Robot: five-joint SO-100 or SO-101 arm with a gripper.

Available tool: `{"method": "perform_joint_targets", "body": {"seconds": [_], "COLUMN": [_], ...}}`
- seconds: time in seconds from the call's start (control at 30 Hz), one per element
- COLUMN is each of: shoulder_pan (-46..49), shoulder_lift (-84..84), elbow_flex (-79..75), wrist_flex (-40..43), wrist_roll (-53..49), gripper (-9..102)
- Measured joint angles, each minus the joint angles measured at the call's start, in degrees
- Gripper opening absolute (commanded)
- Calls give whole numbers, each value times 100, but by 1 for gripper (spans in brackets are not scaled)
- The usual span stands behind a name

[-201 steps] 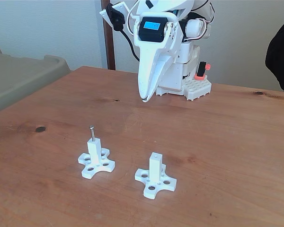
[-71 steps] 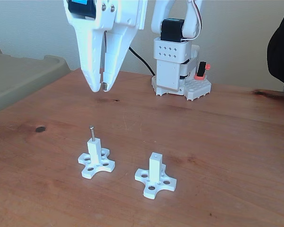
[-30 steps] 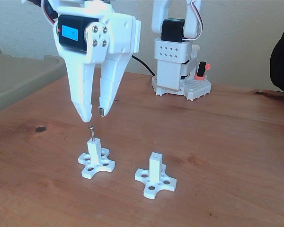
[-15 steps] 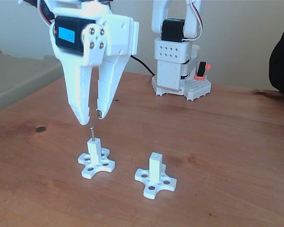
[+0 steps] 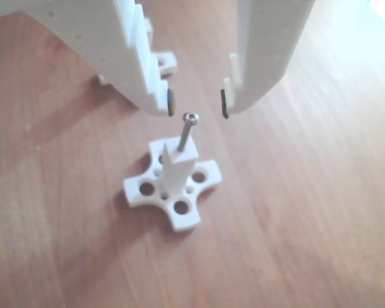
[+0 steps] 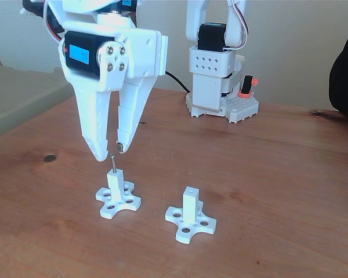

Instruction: Grab the screw and set it in the hole.

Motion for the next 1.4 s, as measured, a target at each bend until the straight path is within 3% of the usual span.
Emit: {"method": "perform_joint_targets", "body": {"seconds": [1.4], "shoulder_pan": [53], "shoulder_lift": [-299], "elbow_flex": [0], "wrist_flex": [-149], "wrist_roll": [0], "gripper": [9]}}
